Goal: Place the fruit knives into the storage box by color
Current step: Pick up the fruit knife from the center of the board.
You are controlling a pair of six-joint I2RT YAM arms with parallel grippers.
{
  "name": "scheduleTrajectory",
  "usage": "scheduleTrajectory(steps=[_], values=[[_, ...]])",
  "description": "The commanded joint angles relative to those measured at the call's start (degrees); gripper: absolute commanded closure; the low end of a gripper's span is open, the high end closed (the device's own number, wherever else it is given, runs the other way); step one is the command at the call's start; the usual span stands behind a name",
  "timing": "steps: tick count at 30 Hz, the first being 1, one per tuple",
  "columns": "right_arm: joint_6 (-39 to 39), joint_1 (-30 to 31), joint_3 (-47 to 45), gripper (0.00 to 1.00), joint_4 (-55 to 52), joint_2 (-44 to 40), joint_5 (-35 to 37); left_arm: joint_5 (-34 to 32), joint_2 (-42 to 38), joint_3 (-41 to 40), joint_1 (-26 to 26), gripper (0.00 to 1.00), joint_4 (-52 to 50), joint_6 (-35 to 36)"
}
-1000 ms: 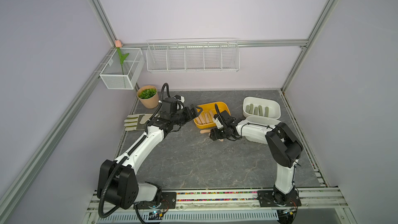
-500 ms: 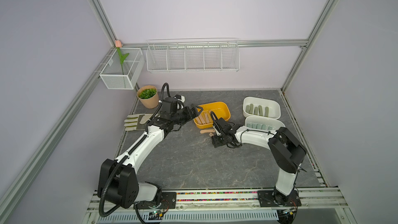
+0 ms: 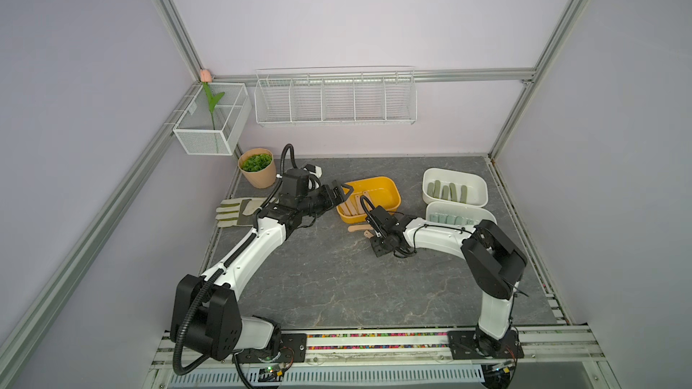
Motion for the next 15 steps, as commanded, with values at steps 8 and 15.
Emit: scheduleTrajectory(steps=[8, 15], values=[[-2.36, -0.19, -0.07, 0.56, -4.83, 5.60, -0.56, 0.29, 1.24, 0.14, -0.32, 0.01, 1.78, -0.50], [-2.10, -0.14, -0.72, 0.69, -4.78, 3.78, -1.79, 0.55, 1.50, 0.22, -0.30, 0.01, 1.99, -0.59]])
